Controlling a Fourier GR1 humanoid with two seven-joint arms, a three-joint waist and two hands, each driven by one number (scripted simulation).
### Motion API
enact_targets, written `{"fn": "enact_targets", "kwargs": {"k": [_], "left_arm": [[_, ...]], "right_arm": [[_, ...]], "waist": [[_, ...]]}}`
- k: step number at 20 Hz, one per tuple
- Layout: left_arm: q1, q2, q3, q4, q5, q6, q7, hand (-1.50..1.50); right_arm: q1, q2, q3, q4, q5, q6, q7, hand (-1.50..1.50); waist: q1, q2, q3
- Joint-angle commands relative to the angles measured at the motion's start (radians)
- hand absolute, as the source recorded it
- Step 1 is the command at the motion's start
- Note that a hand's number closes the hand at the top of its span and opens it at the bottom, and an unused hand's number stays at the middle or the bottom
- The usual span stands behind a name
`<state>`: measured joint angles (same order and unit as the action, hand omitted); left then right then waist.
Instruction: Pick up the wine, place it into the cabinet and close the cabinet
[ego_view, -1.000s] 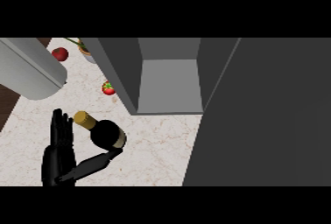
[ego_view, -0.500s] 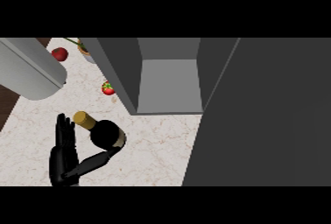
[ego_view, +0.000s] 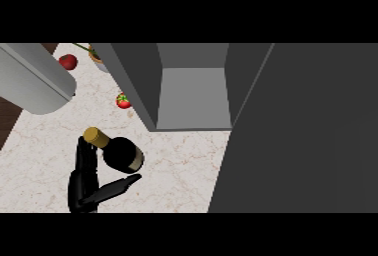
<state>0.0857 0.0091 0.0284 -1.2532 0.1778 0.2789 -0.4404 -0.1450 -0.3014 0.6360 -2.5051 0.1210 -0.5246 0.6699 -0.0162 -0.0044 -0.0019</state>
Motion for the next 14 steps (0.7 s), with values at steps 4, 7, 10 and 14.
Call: {"fn": "enact_targets", "kwargs": {"k": [4, 7, 10, 14], "left_arm": [[-0.133, 0.037, 0.069, 0.165, 0.074, -0.096, -0.019, -1.5], [-0.116, -0.009, 0.033, 0.22, 0.061, -0.092, -0.093, -1.5], [-0.119, 0.021, 0.067, 0.273, 0.076, -0.146, -0.138, -1.5], [-0.182, -0.008, -0.006, 0.309, 0.12, -0.036, -0.213, -1.5]], "right_arm": [[-0.024, -0.018, 0.065, -0.145, 0.169, -0.024, 0.102, -1.5], [0.054, -0.053, 0.043, -0.151, 0.146, -0.013, 0.04, -1.5], [0.021, -0.049, 0.064, -0.199, 0.158, -0.033, 0.1, -1.5], [0.038, -0.052, 0.062, -0.14, 0.148, -0.039, 0.019, -1.5]], "waist": [[-0.004, -0.001, -0.001], [0.001, 0.001, 0.001], [-0.004, -0.002, -0.001], [-0.003, 0.0, 0.0]]}}
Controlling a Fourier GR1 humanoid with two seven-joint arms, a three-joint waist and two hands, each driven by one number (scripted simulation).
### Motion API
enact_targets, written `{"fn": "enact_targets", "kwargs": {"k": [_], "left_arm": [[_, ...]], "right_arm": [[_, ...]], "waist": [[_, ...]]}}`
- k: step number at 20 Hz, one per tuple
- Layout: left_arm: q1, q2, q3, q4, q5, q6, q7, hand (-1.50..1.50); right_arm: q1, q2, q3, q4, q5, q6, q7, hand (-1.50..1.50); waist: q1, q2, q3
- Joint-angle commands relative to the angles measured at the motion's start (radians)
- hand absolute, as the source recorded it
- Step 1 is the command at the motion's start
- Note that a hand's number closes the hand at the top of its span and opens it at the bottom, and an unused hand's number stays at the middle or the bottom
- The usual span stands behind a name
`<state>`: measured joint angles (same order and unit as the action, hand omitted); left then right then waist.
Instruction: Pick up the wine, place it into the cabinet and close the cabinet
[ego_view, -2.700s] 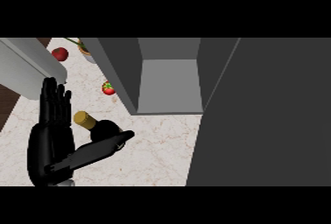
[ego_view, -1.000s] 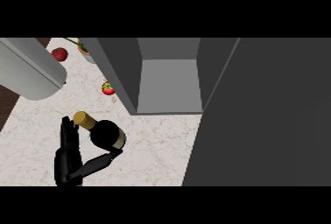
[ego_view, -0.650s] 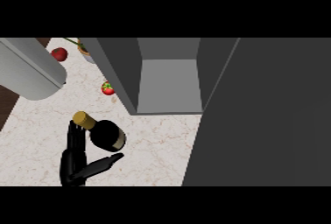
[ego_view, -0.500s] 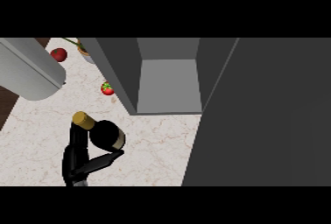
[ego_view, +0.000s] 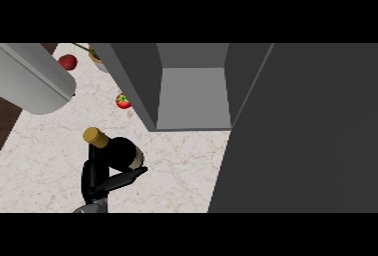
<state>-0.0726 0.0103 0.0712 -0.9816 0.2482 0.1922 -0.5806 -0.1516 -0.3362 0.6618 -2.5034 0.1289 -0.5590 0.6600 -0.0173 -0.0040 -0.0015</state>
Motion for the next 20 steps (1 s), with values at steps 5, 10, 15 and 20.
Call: {"fn": "enact_targets", "kwargs": {"k": [5, 10, 15, 20], "left_arm": [[-0.008, -0.01, 0.018, 0.05, 0.068, -0.034, -0.1, 1.5], [-0.026, -0.01, 0.011, 0.101, 0.034, 0.001, -0.166, 1.5], [0.014, 0.0, -0.047, -0.022, 0.009, 0.063, -0.135, 1.5], [-0.016, 0.153, -0.08, 0.075, 0.032, -0.266, -0.13, 1.5]], "right_arm": [[0.042, -0.05, 0.012, -0.215, 0.128, -0.016, 0.089, -1.5], [0.055, -0.056, 0.033, -0.217, 0.124, -0.019, 0.085, -1.5], [0.13, -0.077, 0.033, -0.196, 0.101, -0.019, -0.006, -1.5], [0.096, -0.096, 0.01, -0.17, 0.038, -0.022, -0.047, -1.5]], "waist": [[-0.001, -0.002, 0.0], [-0.001, -0.002, 0.0], [0.008, -0.002, 0.001], [-0.011, -0.003, -0.001]]}}
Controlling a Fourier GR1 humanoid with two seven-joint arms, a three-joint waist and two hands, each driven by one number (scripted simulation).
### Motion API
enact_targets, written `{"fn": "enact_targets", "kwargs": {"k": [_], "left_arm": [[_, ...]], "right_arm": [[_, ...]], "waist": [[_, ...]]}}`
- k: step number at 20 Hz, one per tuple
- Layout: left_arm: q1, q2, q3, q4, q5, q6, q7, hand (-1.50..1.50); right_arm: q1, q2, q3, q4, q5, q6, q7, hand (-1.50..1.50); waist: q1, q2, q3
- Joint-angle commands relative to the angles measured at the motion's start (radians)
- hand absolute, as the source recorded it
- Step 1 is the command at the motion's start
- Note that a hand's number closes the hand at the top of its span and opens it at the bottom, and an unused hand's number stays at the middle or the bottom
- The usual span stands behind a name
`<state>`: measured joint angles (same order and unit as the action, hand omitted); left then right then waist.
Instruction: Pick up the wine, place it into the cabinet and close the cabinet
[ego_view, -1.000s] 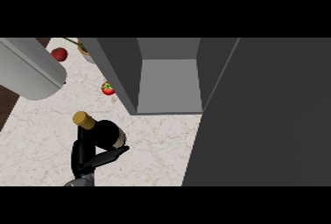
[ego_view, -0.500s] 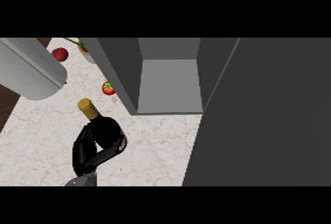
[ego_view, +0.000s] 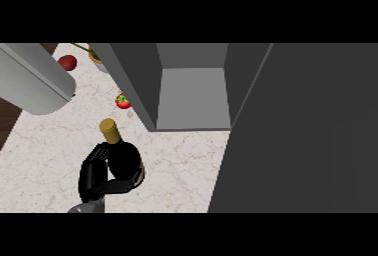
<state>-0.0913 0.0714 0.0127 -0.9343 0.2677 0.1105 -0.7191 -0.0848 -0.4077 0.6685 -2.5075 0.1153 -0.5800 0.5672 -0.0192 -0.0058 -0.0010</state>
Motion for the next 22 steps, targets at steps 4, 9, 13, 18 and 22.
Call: {"fn": "enact_targets", "kwargs": {"k": [4, 9, 13, 18, 22], "left_arm": [[-0.004, 0.137, -0.083, 0.049, -0.01, -0.351, -0.014, 1.5], [0.003, 0.145, -0.109, -0.009, 0.014, -0.465, 0.017, 1.5], [0.023, 0.106, -0.132, -0.104, -0.001, -0.413, 0.05, 1.5], [0.022, 0.08, -0.156, -0.238, 0.015, -0.383, 0.194, 1.5], [0.057, 0.001, -0.22, -0.312, -0.039, -0.291, 0.215, 1.5]], "right_arm": [[0.017, -0.018, -0.01, -0.136, 0.03, -0.011, 0.037, -1.5], [0.065, -0.049, -0.007, -0.174, 0.014, -0.009, 0.018, -1.5], [0.043, -0.033, 0.056, -0.167, 0.117, -0.044, 0.049, -1.5], [0.125, -0.087, 0.007, -0.178, 0.042, -0.013, -0.03, -1.5], [0.147, -0.091, 0.056, -0.221, 0.078, -0.046, -0.014, -1.5]], "waist": [[-0.003, 0.002, -0.001], [0.008, 0.0, 0.001], [0.011, -0.001, 0.0], [0.011, 0.001, 0.001], [0.004, -0.002, 0.0]]}}
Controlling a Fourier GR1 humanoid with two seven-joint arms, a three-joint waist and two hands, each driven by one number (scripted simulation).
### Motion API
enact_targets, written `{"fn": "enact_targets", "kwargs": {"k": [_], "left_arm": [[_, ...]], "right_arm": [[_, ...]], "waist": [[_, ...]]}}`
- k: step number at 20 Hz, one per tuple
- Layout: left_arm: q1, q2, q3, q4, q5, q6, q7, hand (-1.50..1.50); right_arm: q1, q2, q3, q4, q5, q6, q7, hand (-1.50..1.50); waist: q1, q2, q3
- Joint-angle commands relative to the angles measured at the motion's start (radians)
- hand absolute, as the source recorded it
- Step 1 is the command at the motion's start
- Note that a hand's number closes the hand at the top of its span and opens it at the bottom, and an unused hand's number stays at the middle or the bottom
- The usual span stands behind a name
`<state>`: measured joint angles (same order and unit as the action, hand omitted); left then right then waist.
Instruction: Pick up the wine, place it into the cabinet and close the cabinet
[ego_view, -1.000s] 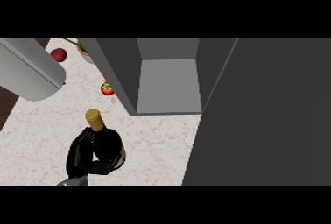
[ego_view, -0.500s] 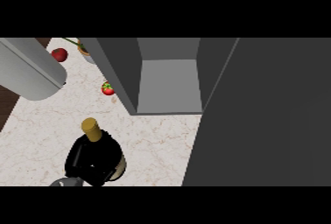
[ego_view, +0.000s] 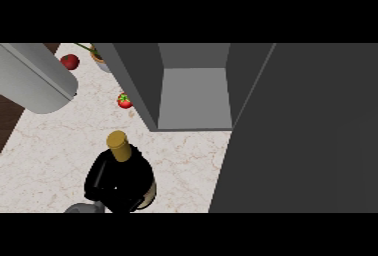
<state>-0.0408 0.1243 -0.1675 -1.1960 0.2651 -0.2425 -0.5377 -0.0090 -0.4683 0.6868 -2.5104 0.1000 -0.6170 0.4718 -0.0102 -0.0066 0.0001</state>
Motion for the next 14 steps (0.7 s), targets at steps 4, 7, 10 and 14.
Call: {"fn": "enact_targets", "kwargs": {"k": [4, 7, 10, 14], "left_arm": [[0.036, -0.091, -0.092, -0.151, -0.055, 0.101, 0.104, 1.5], [0.027, -0.114, -0.107, -0.233, -0.086, 0.174, 0.16, 1.5], [0.009, -0.122, -0.094, -0.253, -0.119, 0.239, 0.181, 1.5], [-0.078, -0.124, -0.07, -0.224, -0.122, 0.294, 0.201, 1.5]], "right_arm": [[0.068, -0.061, -0.015, -0.218, 0.053, 0.003, 0.079, -1.5], [0.042, -0.037, -0.003, -0.185, 0.061, -0.005, 0.071, -1.5], [0.122, -0.075, 0.055, -0.239, 0.095, -0.025, 0.023, -1.5], [0.129, -0.104, 0.014, -0.249, 0.038, -0.001, -0.011, -1.5]], "waist": [[-0.001, 0.001, 0.0], [0.003, 0.001, -0.001], [-0.011, -0.004, -0.001], [-0.011, 0.0, 0.0]]}}
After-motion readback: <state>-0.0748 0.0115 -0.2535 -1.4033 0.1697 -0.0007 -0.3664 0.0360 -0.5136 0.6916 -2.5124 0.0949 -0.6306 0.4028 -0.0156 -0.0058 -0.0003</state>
